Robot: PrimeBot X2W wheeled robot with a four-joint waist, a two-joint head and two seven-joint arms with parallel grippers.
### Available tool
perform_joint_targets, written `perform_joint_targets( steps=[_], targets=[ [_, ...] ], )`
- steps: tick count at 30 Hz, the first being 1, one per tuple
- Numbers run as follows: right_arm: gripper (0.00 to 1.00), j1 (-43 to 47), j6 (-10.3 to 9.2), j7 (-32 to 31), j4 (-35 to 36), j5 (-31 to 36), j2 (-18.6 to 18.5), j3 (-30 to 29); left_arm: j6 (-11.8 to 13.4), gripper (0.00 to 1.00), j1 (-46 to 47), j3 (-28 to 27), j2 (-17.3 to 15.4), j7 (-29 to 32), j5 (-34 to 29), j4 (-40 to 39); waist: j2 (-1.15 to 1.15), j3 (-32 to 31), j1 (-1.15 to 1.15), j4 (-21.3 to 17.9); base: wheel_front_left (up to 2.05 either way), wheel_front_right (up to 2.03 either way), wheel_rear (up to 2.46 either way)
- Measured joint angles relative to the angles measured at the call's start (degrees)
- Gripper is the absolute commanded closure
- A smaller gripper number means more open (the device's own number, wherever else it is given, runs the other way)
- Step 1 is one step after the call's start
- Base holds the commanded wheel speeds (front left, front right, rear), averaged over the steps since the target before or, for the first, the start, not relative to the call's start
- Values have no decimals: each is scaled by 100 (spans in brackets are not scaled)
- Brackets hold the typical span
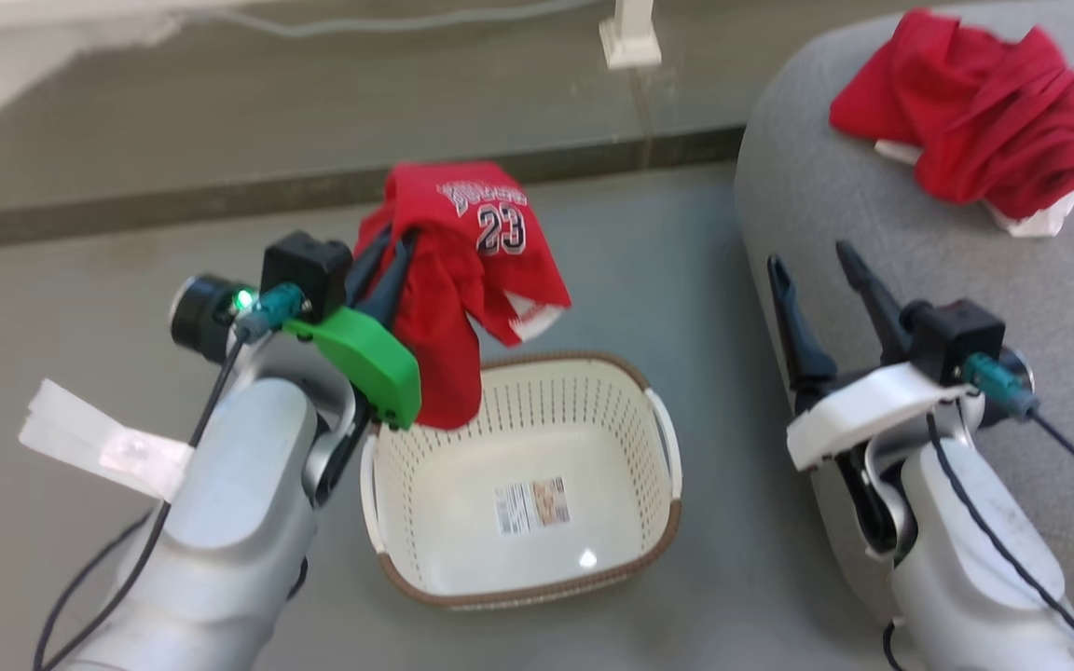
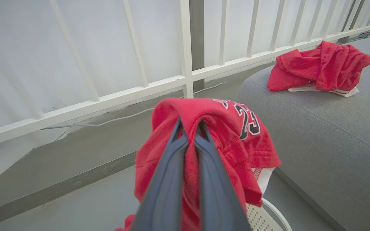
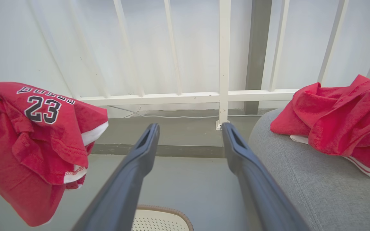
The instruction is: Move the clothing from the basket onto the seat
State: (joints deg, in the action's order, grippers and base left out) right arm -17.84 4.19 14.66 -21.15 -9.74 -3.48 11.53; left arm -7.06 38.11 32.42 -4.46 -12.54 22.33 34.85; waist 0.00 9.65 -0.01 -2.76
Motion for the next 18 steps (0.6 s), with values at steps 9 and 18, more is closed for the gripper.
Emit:
perform_joint_targets(
  steps=[9,18],
  targets=[
    [0,360,85,0,-324,-26,3,296,-2,100,-428,132,34,205,223,41,0,-742,0,5,0,0,0],
    [0,450,223,-1,-522,-26,7,999,-7,100,-529,380,168,521,425,-297,0,-1342,0,13,0,0,0]
  ],
)
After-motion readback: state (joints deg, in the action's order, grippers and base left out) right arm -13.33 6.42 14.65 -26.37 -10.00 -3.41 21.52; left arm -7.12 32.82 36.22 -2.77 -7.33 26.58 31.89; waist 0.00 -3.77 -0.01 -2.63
